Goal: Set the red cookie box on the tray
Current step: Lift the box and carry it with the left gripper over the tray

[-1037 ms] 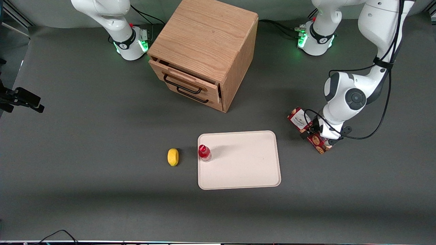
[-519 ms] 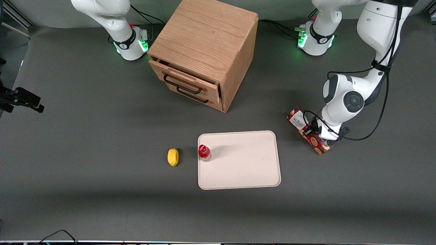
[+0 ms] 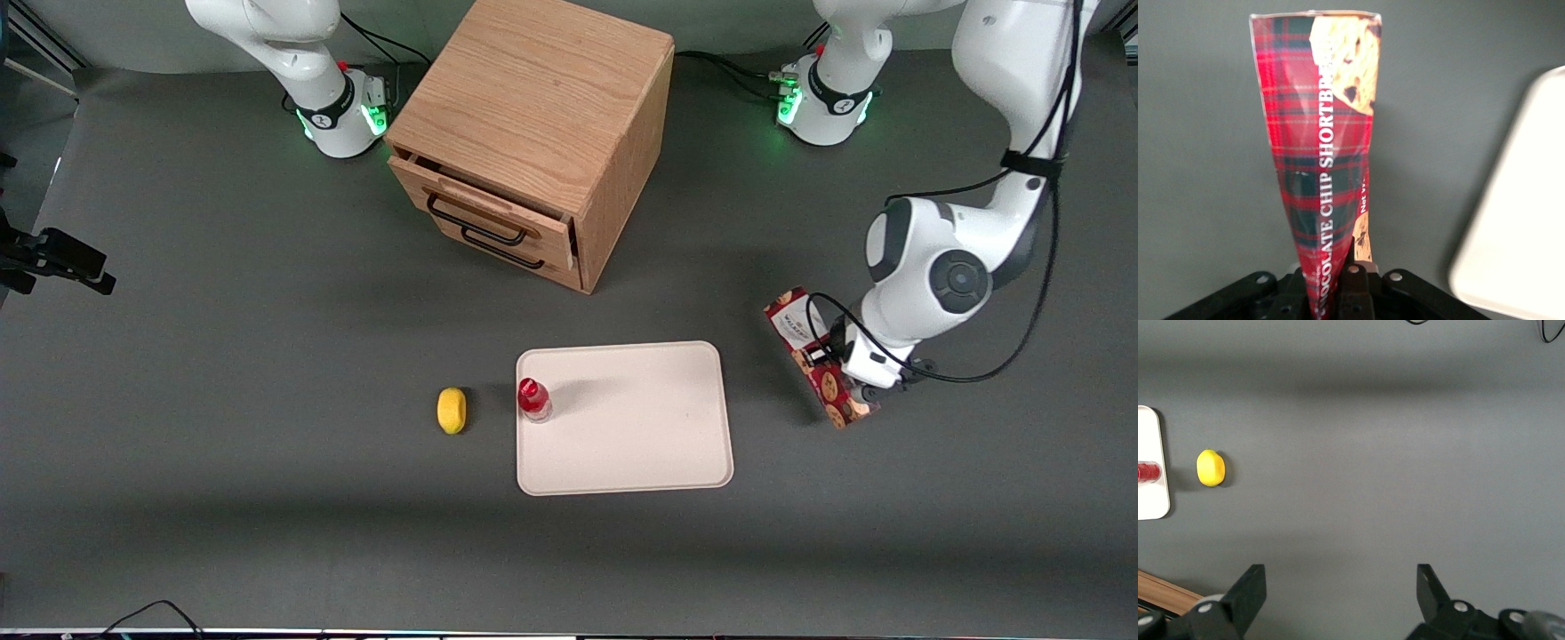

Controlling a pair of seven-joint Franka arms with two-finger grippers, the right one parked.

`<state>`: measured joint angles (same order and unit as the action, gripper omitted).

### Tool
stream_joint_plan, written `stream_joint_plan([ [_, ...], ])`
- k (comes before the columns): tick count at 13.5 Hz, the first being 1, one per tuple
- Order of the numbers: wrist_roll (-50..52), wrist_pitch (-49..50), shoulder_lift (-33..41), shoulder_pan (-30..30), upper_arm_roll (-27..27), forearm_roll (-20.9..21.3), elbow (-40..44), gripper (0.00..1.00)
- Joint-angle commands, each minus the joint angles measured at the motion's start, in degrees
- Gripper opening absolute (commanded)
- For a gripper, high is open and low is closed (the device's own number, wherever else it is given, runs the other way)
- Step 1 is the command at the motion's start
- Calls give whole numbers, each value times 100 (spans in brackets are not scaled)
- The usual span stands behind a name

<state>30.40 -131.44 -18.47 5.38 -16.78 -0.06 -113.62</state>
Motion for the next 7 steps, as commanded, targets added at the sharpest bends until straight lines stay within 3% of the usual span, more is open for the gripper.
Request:
stream_joint_plan([
  [1, -394, 1029, -331, -325, 16, 32, 1556, 0],
  [3, -412, 1750, -884, -580, 16, 154, 2795, 0],
  [5, -429, 2269, -1429, -905, -1, 540, 3798, 0],
  [7, -429, 2299, -1956, -1274, -10, 691, 4442, 0],
])
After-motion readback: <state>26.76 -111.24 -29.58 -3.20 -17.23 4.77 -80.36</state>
